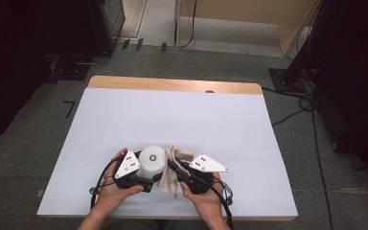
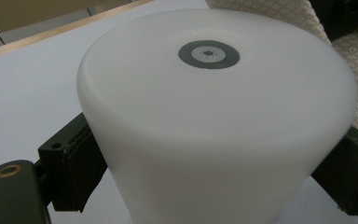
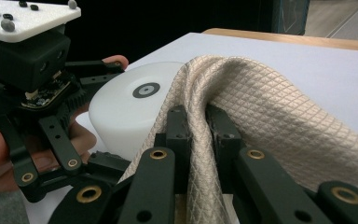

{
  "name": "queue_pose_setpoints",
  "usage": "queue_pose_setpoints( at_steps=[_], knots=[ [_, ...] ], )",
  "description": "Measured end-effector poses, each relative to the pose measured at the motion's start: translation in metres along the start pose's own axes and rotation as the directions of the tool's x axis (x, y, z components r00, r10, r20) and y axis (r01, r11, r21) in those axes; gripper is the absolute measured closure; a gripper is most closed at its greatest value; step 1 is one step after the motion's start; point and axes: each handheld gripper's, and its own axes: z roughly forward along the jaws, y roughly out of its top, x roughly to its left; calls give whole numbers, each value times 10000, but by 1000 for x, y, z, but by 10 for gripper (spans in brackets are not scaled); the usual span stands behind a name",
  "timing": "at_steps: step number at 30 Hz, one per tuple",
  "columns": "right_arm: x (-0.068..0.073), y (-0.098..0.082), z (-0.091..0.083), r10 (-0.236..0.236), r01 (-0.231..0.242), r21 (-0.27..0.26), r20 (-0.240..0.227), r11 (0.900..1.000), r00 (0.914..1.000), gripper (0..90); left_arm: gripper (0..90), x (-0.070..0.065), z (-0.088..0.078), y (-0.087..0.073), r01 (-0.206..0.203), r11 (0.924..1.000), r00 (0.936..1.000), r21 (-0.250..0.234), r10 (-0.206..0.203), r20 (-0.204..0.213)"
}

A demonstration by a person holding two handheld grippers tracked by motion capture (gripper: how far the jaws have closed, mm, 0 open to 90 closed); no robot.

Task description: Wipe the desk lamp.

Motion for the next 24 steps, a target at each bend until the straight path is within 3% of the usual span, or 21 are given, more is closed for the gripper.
queue_pose_setpoints(
  at_steps=[2,7,10,13,18,22,24],
  knots=[
    [-2,-3,2,62,-62,-17,-39,10000,10000,812,85,0,0,0,-8,10000,10000,6,8,-7],
    [-7,-20,14,246,-264,679,274,9973,9993,812,85,0,0,0,-5,10000,10000,-5,5,-31],
    [-11,-35,24,403,-476,1399,549,9890,9977,812,84,0,0,0,-3,10000,10000,-10,3,-34],
    [-15,-43,30,519,-626,1784,641,9820,9966,809,82,0,0,0,-55,10000,10000,-31,55,-28],
    [-20,-41,27,560,-722,1754,956,9819,9938,808,75,-2,-2,2,147,9999,9997,28,-146,-185],
    [-26,-39,22,729,-921,1597,1223,9829,9898,807,25,-4,-6,6,835,9965,9965,-105,-835,-59],
    [-28,-37,20,791,-989,1540,1300,9831,9884,806,6,-9,-7,10,919,9957,9949,-121,-923,-410]
  ],
)
